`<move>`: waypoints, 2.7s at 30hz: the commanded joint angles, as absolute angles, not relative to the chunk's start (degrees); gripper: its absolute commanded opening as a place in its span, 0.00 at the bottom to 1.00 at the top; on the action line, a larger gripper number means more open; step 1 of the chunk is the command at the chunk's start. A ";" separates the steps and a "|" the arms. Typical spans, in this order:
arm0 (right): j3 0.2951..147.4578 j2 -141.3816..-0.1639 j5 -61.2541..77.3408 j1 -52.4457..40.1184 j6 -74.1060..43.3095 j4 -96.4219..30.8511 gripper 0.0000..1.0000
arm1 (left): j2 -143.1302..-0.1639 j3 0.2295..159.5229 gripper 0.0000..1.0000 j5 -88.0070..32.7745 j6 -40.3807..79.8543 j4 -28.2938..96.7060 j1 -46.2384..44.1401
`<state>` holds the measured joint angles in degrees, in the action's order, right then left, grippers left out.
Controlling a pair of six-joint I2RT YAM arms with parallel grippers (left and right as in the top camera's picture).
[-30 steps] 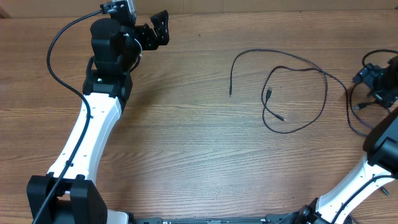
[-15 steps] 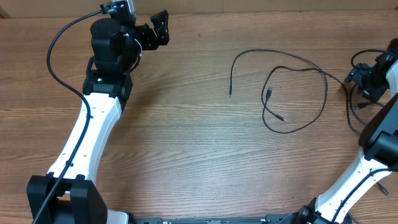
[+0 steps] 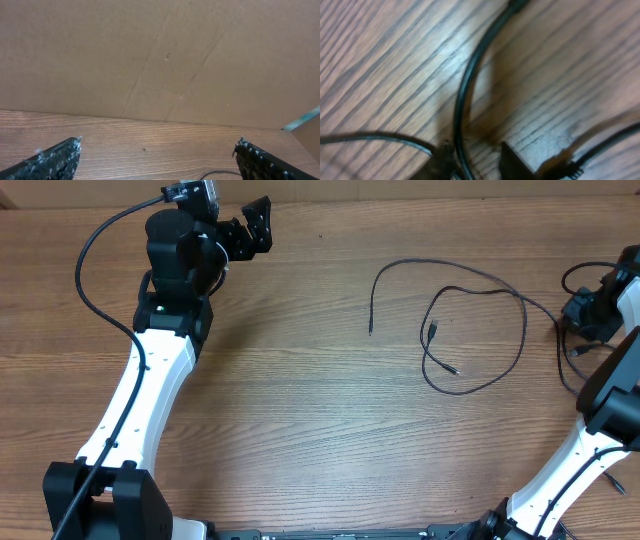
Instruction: Untangle cables
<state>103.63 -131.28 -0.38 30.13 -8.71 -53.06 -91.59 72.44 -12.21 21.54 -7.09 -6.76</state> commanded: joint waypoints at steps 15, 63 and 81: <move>111.63 -131.81 -2.46 30.11 -9.13 -53.60 0.04 | -91.48 72.93 1.00 -11.64 22.33 -7.09 -7.16; 128.42 -131.83 -9.10 30.61 -9.52 -20.32 0.14 | -91.48 72.93 1.00 -11.66 27.49 -8.36 -7.16; 128.44 -130.15 -20.60 30.11 -20.56 -53.84 1.00 | -91.48 72.93 1.00 -14.59 27.42 -7.73 -7.16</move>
<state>126.78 -131.85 -15.94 30.33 -14.35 -50.89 -91.59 72.44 -13.61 26.92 -7.70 -6.76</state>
